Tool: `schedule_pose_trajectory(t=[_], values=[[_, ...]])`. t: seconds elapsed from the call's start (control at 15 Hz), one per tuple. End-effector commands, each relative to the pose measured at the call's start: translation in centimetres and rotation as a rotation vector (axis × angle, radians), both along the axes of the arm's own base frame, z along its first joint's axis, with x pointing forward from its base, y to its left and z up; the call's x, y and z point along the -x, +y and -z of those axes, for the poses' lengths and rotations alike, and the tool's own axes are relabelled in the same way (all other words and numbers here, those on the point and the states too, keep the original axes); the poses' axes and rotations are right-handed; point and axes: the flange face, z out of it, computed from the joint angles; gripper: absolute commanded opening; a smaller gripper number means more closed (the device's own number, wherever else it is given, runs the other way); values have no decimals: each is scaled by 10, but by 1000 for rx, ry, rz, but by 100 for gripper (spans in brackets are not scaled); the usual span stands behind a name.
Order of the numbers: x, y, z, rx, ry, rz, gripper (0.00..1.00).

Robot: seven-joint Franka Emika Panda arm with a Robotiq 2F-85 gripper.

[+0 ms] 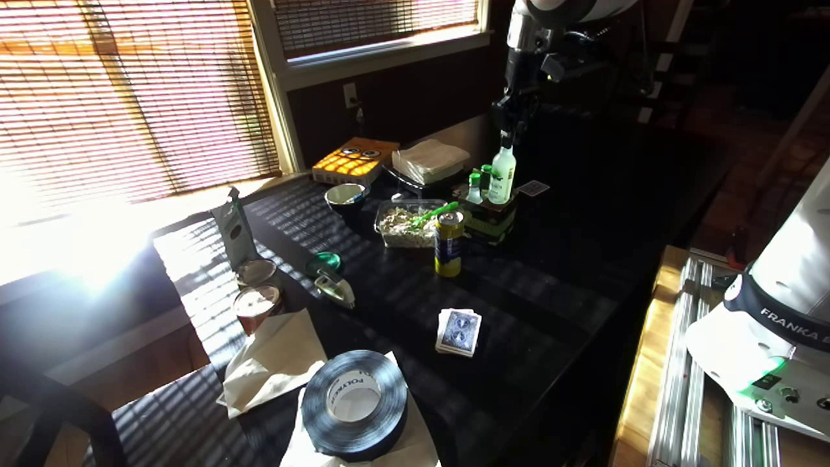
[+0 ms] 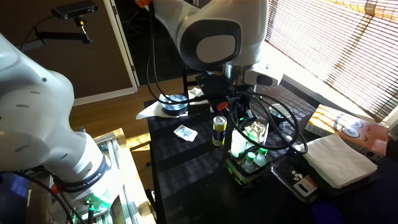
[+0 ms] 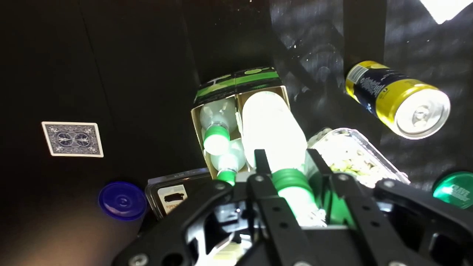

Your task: Put the clear green bottle in the empty slot of the case

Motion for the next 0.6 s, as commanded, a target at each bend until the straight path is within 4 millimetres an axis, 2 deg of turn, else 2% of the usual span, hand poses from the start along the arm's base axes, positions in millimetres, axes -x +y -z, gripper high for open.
schedule_pose_trajectory(t=[0.0, 0.53], values=[[-4, 0, 5, 18, -8, 3, 7], [-14, 3, 23, 10, -13, -1, 7]])
